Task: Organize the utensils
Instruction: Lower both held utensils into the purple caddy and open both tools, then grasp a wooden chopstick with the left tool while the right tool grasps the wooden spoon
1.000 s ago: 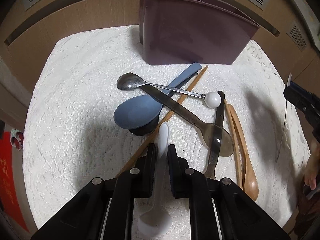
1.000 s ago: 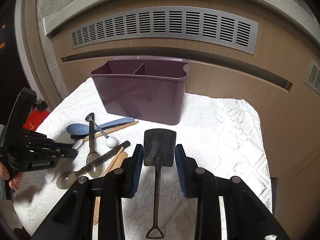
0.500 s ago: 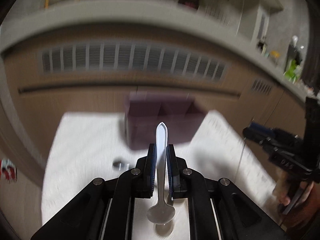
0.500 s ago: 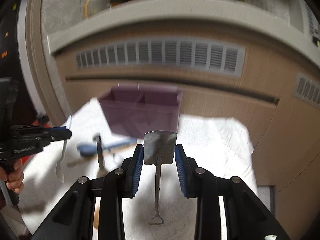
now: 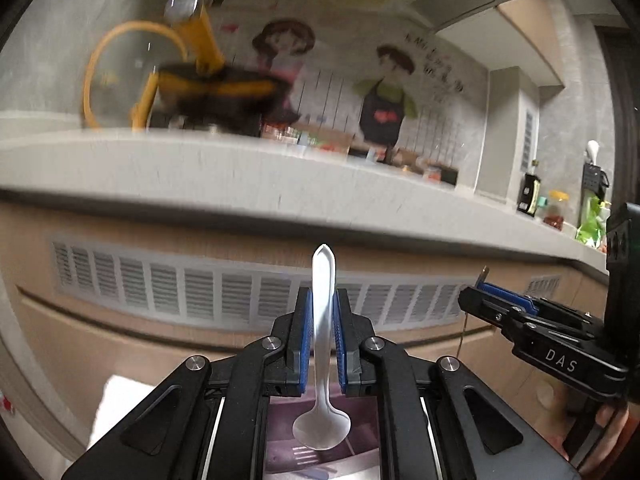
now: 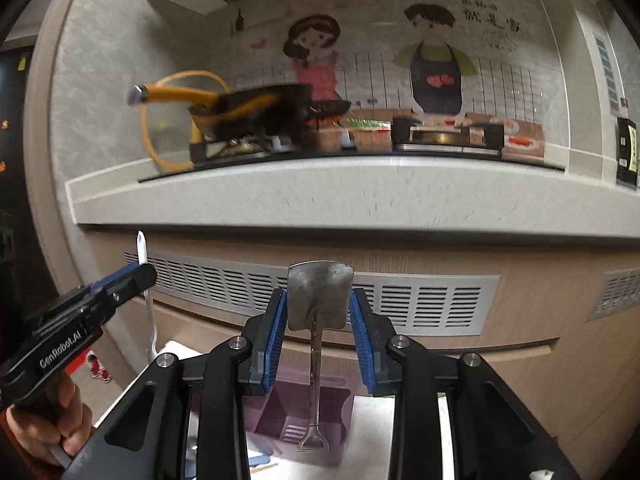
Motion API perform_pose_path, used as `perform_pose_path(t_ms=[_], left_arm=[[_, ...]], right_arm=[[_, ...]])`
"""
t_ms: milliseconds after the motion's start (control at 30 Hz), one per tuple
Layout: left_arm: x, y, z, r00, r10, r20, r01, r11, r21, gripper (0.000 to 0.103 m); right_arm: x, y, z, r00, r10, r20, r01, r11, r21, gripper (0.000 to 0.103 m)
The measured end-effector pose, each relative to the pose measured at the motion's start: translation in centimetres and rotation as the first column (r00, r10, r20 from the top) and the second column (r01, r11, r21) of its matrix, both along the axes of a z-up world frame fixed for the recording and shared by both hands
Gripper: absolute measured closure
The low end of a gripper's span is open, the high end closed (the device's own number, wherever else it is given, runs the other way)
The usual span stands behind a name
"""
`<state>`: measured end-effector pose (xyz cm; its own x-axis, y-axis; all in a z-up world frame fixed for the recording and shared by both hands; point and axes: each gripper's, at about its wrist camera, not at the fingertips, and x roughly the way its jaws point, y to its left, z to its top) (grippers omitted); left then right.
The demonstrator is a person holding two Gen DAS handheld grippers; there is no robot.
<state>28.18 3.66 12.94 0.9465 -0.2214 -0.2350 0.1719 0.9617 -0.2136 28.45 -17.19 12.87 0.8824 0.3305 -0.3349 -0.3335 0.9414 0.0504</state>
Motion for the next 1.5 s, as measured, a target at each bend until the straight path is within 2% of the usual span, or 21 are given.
perform_pose_path(t_ms=[167,267,367,500,633,733,933,1067,1167,1267,1333,1433,1500], left_arm=[[3.3,0.1,-3.5,0.998,-0.016,-0.066,0.016,1.0,-0.004,0.092],[4.1,0.3,-5.2,0.995,-0.022,-0.099,0.019,0.999,-0.03,0.092],[4.6,0.1,-6.6,0.991,-0.024,-0.135,0.021,1.0,-0.019,0.092],[4.9,-0.5,-8.2,0.986,-0.029,-0.167,0.029,1.0,-0.001,0.092],[5.3,-0.7,-9.6,0.968,-0.049,-0.246,0.048,0.999,-0.012,0.092],[4.9,-0.5,-9.8,0.962,-0.042,-0.27,0.039,0.999,-0.015,0.092],[2.4,-0.1,-7.8,0.967,-0.054,-0.249,0.055,0.998,-0.004,0.092],[0.7,-0.1,-7.2,0.964,-0.012,-0.267,0.031,0.997,0.067,0.092],[-1.4,0.8,-7.4,0.962,0.031,-0.27,-0.003,0.994,0.105,0.092],[-4.0,2.3,-8.2,0.954,0.081,-0.287,-0.046,0.991,0.126,0.092],[-5.6,3.0,-9.1,0.946,0.108,-0.306,-0.064,0.987,0.149,0.092],[-8.1,3.8,-11.0,0.931,0.097,-0.353,-0.037,0.984,0.173,0.091],[-9.5,3.8,-12.5,0.917,0.08,-0.39,-0.009,0.984,0.179,0.091]], right_arm=[[2.7,1.0,-3.5,1.0,-0.01,-0.026,0.01,1.0,-0.01,0.073],[3.8,1.1,-5.3,0.999,-0.01,-0.046,0.01,1.0,-0.006,0.073],[4.7,1.0,-6.8,0.997,-0.006,-0.082,0.006,1.0,-0.01,0.073],[4.5,1.1,-8.9,0.991,-0.001,-0.135,-0.006,0.999,-0.047,0.073],[3.8,1.5,-10.6,0.986,0.046,-0.159,-0.06,0.994,-0.088,0.072],[3.4,1.7,-11.0,0.985,0.041,-0.165,-0.061,0.991,-0.115,0.072],[1.4,0.0,-9.3,0.991,0.018,-0.132,-0.028,0.997,-0.075,0.072],[-1.3,-0.6,-8.2,0.995,-0.003,-0.103,-0.006,0.996,-0.09,0.072],[-3.4,-0.4,-8.2,0.994,0.009,-0.112,-0.021,0.994,-0.106,0.072],[-5.4,-0.5,-9.1,0.984,0.037,-0.172,-0.055,0.993,-0.105,0.071],[-6.4,-0.1,-10.7,0.968,0.052,-0.244,-0.081,0.991,-0.107,0.071],[-7.8,0.8,-14.0,0.92,0.083,-0.383,-0.138,0.984,-0.117,0.071],[-8.8,1.5,-16.6,0.875,0.105,-0.473,-0.179,0.977,-0.113,0.072]])
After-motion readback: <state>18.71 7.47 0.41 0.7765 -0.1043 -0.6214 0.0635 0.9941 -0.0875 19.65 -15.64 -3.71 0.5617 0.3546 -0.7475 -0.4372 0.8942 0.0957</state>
